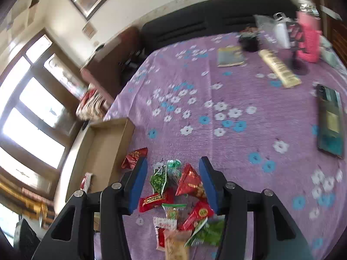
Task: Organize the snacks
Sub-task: 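Move both open grippers back to the snack pile, then grasp the long white packet with the left gripper while the right grasps the dark red gold-print packet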
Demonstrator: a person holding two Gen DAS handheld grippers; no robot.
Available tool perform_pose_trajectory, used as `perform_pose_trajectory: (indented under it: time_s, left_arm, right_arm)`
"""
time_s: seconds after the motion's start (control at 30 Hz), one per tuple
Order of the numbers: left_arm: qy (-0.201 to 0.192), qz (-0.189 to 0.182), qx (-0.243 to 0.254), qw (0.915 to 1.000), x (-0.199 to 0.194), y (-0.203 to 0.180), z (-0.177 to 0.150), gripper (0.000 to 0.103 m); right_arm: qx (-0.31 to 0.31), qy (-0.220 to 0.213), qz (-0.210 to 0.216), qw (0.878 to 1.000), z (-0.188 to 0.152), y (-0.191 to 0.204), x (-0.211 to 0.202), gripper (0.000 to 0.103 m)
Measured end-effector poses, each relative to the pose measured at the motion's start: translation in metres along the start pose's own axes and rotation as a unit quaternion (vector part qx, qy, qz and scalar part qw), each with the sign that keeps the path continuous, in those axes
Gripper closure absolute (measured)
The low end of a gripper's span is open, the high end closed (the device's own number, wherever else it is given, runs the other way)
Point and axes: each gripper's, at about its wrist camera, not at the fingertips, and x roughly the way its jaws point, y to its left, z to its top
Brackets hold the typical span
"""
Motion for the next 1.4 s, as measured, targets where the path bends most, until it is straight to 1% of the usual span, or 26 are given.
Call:
perform_pose_trajectory:
  time_s: [0.1,0.17,0.2,0.27,0.33,0.37,0.4,0.43,0.47,0.53,0.63,0.7,0.73,0.8,0.83,0.87,0.97,1.03,1.07,1.17,1.23,1.27,1.33,1.4]
  left_arm:
    - [0.019,0.008,0.001,0.9998,0.016,-0.007,0.001,0.035]
    - [0.029,0.018,-0.007,0.9994,0.029,-0.006,0.006,0.036]
    - [0.037,0.018,-0.015,0.999,0.038,-0.006,0.01,0.04]
    - [0.048,0.014,-0.029,0.9983,0.054,-0.004,0.013,0.046]
    - [0.062,0.018,-0.038,0.9972,0.071,-0.002,0.014,0.05]
    - [0.068,0.02,-0.042,0.9966,0.075,-0.002,0.014,0.055]
    - [0.077,0.018,-0.046,0.9958,0.081,-0.003,0.015,0.058]
    - [0.081,0.01,-0.049,0.9955,0.086,-0.005,0.016,0.058]
    - [0.081,0.009,-0.045,0.9957,0.087,-0.007,0.018,0.058]
    - [0.081,0.022,-0.019,0.9963,0.093,-0.017,0.021,0.058]
    - [0.093,0.025,0.006,0.9953,0.105,-0.029,0.024,0.058]
    - [0.088,0.037,0.021,0.9952,0.105,-0.033,0.022,0.058]
    - [0.083,0.044,0.03,0.9951,0.104,-0.035,0.019,0.061]
    - [0.077,0.056,0.034,0.9949,0.099,-0.036,0.014,0.082]
    - [0.075,0.055,0.032,0.9951,0.097,-0.034,0.012,0.086]
    - [0.077,0.052,0.028,0.9953,0.093,-0.031,0.009,0.087]
    - [0.076,0.044,0.011,0.996,0.085,-0.021,0.005,0.087]
    - [0.074,0.04,0.001,0.9965,0.079,-0.015,0.001,0.088]
    - [0.073,0.039,-0.002,0.9965,0.078,-0.014,0.0,0.088]
    - [0.073,0.038,-0.005,0.9966,0.078,-0.011,0.0,0.088]
    - [0.07,0.036,-0.004,0.9969,0.077,-0.011,0.0,0.088]
    - [0.069,0.036,-0.004,0.9969,0.076,-0.012,-0.001,0.088]
    - [0.068,0.035,-0.001,0.9971,0.075,-0.012,-0.002,0.088]
    - [0.068,0.036,-0.002,0.997,0.075,-0.012,-0.003,0.088]
  right_arm:
    - [-0.027,0.002,0.042,0.999,-0.007,-0.013,0.015,0.053]
    - [-0.023,0.006,0.06,0.998,-0.007,-0.026,0.02,0.053]
    - [-0.012,0.007,0.07,0.997,-0.006,-0.032,0.021,0.053]
    - [0.008,-0.005,0.086,0.996,-0.006,-0.042,0.017,0.053]
    - [0.01,0.003,0.091,0.996,-0.006,-0.046,0.019,0.053]
    - [0.002,0.009,0.086,0.996,-0.006,-0.045,0.022,0.053]
    - [-0.003,0.011,0.078,0.997,-0.006,-0.045,0.024,0.053]
    - [-0.004,0.012,0.073,0.997,-0.005,-0.046,0.025,0.053]
    - [-0.003,0.017,0.072,0.997,-0.004,-0.048,0.026,0.053]
    - [-0.001,0.024,0.076,0.997,-0.004,-0.052,0.029,0.053]
    - [0.001,0.039,0.071,0.997,-0.006,-0.055,0.036,0.053]
    - [-0.007,0.046,0.066,0.997,-0.008,-0.054,0.039,0.053]
    - [-0.014,0.047,0.063,0.997,-0.008,-0.053,0.039,0.053]
    - [-0.033,0.048,0.06,0.997,-0.009,-0.048,0.038,0.053]
    - [-0.043,0.048,0.059,0.996,-0.01,-0.045,0.038,0.053]
    - [-0.058,0.05,0.058,0.995,-0.011,-0.041,0.038,0.052]
    - [-0.103,0.048,0.048,0.992,-0.014,-0.033,0.033,0.049]
    - [-0.129,0.049,0.051,0.989,-0.016,-0.029,0.031,0.042]
    - [-0.145,0.05,0.05,0.987,-0.018,-0.026,0.031,0.042]
    - [-0.185,0.049,0.024,0.981,-0.025,-0.019,0.034,0.042]
    - [-0.203,0.049,0.016,0.978,-0.029,-0.015,0.035,0.042]
    - [-0.216,0.047,0.002,0.975,-0.031,-0.011,0.037,0.042]
    - [-0.236,0.051,-0.006,0.97,-0.036,-0.006,0.04,0.042]
    - [-0.249,0.048,-0.026,0.967,-0.039,-0.003,0.044,0.042]
